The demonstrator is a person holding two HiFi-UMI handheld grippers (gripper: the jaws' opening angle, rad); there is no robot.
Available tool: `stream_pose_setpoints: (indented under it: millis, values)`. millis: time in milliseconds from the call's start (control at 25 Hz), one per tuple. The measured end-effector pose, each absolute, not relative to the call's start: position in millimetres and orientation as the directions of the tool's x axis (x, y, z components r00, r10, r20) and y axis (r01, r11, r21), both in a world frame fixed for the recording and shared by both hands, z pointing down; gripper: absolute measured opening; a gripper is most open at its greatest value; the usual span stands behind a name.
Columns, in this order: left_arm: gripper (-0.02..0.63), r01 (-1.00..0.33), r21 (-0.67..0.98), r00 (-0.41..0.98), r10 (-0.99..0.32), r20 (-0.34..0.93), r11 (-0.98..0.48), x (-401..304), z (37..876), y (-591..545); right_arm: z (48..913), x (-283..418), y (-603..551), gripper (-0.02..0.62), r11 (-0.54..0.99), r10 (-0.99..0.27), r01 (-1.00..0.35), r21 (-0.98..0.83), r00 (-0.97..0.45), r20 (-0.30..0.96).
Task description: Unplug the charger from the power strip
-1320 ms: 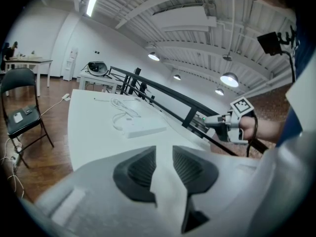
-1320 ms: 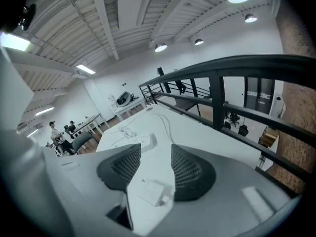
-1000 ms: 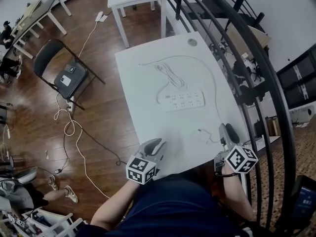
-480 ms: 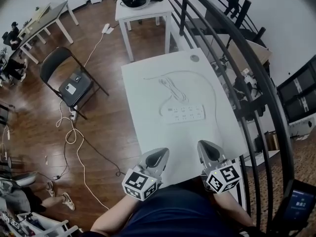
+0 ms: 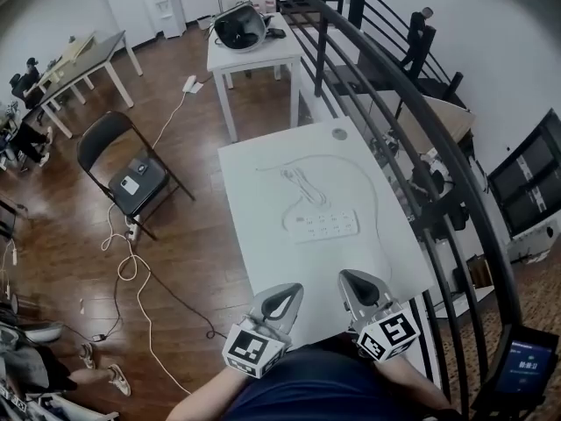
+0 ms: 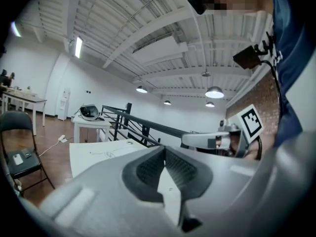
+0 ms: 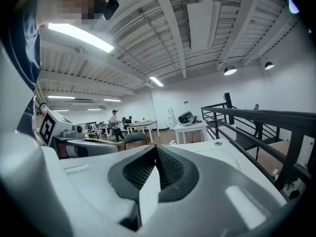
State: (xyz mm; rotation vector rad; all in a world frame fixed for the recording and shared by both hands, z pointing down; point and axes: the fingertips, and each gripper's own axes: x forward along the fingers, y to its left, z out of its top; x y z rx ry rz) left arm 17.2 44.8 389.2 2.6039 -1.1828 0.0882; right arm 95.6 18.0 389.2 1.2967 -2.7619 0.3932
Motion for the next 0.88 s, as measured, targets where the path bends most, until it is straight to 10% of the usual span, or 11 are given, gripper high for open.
stream_pose_setpoints:
  millis: [880]
  values:
    - [0.008, -0.744, 0.132, 0.668, -0.731, 0.140, -0.655, 19.0, 368.1, 46.4, 371.3, 102.9, 21.1, 0.011, 0.613, -0.770, -0.776, -0.149, -0.629, 0.106]
